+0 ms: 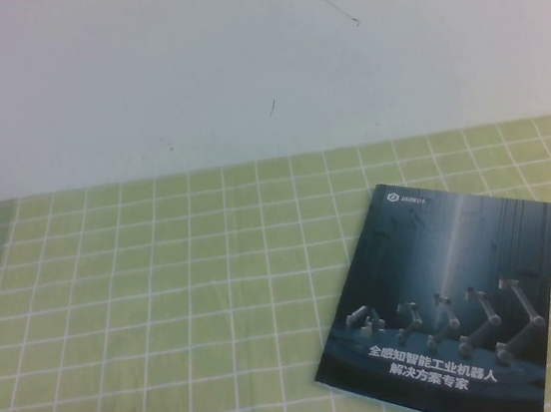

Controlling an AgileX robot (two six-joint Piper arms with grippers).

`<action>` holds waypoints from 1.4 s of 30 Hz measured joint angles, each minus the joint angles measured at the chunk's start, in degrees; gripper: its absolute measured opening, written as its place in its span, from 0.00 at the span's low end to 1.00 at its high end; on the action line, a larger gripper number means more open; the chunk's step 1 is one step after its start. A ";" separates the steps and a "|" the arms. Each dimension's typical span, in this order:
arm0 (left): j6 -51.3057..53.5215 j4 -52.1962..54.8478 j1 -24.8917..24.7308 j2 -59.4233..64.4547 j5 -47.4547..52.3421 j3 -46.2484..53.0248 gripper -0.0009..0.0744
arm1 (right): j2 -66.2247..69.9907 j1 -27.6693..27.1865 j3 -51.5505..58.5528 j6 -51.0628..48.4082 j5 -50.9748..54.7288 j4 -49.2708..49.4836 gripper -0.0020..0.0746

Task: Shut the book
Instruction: 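Close the open booklet and leave it lying on the table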

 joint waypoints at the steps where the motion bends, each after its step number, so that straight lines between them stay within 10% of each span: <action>1: 0.00 0.00 0.00 0.00 0.00 0.00 0.01 | -1.11 -1.24 1.11 0.88 -1.45 -0.45 0.02; 14: 0.00 -0.11 0.00 0.00 0.00 0.00 0.01 | -15.32 -14.57 17.25 6.84 -5.44 -2.74 0.02; 42: 0.00 -0.37 0.00 0.00 0.00 0.00 0.01 | -15.32 -15.26 17.52 10.30 -4.94 -3.83 0.02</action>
